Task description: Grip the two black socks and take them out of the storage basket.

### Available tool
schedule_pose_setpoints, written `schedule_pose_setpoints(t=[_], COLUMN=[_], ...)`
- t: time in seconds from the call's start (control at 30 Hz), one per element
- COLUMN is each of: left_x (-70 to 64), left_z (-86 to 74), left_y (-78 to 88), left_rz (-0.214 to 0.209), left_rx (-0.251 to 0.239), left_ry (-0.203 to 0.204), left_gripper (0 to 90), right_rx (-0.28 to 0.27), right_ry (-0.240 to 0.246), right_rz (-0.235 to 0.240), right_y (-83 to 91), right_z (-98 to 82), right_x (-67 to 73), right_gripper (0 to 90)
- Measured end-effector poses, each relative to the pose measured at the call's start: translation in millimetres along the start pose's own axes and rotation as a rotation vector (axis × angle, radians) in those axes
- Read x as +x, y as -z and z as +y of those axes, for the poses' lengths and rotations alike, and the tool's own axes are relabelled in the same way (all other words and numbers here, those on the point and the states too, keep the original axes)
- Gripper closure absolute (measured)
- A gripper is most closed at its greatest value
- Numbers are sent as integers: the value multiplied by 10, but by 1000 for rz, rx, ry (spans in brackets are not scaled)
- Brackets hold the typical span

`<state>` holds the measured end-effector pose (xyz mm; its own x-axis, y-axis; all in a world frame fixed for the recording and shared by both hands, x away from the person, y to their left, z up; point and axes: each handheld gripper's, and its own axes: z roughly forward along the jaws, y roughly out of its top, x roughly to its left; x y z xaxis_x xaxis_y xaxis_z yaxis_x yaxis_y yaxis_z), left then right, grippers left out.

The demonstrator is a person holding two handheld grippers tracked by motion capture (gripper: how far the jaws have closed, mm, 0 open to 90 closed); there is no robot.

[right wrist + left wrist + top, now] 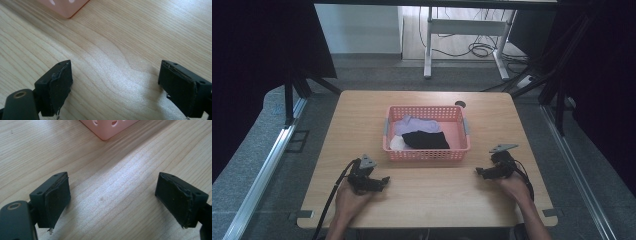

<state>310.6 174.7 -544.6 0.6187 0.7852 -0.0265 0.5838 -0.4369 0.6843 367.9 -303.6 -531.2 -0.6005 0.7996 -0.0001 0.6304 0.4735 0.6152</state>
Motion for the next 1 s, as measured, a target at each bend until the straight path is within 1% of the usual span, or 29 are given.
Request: schedule_pose_setpoints(t=[0.23, 0.47, 0.87, 0.93, 1.0], left_x=[0, 0, 1, 0, 1], left_z=[0, 0, 0, 0, 0], left_y=[0, 0, 0, 0, 0], left_rz=[0, -1, 0, -1, 0], left_rx=[0, 0, 0, 0, 0], left_ry=[0, 1, 0, 0, 0], left_gripper=[125, 125, 125, 125, 125], right_rx=[-3, 8, 41, 56, 59], right_ry=[-1, -2, 7, 11, 7], right_rz=[0, -1, 7, 14, 20], right_y=[-1, 1, 10, 18, 23], right_z=[-3, 10, 46, 60, 68], right_x=[2, 6, 34, 44, 48], right_gripper=[121, 124, 142, 147, 146])
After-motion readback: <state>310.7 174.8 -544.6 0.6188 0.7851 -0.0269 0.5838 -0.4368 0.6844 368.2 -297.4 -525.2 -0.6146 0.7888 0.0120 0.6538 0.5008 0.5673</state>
